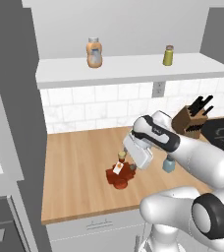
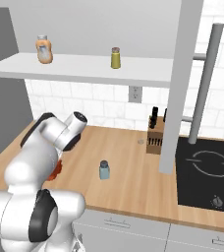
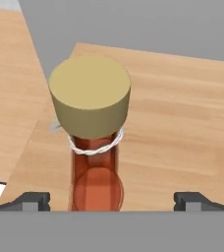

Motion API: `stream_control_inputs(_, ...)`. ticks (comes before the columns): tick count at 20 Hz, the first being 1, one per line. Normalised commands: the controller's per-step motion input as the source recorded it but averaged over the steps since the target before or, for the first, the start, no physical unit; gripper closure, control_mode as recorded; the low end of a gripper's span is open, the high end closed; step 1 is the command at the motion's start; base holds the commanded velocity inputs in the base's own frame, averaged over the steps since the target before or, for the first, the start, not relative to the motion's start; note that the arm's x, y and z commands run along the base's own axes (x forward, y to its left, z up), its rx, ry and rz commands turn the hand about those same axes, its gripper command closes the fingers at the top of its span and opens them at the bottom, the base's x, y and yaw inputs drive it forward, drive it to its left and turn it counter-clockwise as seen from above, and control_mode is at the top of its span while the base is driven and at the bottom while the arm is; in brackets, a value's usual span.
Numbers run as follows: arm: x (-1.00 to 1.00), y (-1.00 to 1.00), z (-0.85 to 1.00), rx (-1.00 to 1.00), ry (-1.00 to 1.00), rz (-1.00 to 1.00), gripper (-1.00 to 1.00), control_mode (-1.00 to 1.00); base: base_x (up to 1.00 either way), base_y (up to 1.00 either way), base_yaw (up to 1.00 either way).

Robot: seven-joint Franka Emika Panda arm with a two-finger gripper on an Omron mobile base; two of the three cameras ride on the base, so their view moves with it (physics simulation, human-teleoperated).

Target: Put the shaker and condiment bottle from the counter next to their counterparts in the cabinet.

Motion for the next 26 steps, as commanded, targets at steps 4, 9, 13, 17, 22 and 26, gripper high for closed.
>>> stream_control_inputs(4, 0.1, 0.0, -0.12, 0.0, 0.0, -0.04, -1.0, -1.0, 0.0, 0.0, 0.0)
stream_control_inputs(9, 0.06, 0.0, -0.14, 0.0, 0.0, -0.03, -1.0, -1.0, 0.0, 0.0, 0.0)
stream_control_inputs(13, 0.03, 0.06, -0.18, 0.0, 0.0, -0.03, -1.0, -1.0, 0.0, 0.0, 0.0)
stream_control_inputs(17, 0.01, 0.13, -0.21, 0.0, 0.0, -0.01, -1.0, -1.0, 0.0, 0.0, 0.0)
stream_control_inputs(22, 0.13, 0.05, -0.13, 0.0, 0.02, 0.0, -1.0, -1.0, 0.0, 0.0, 0.0)
stream_control_inputs(26, 0.07, 0.18, -0.13, 0.0, 0.03, 0.0, 1.0, -1.0, 0.0, 0.0, 0.0)
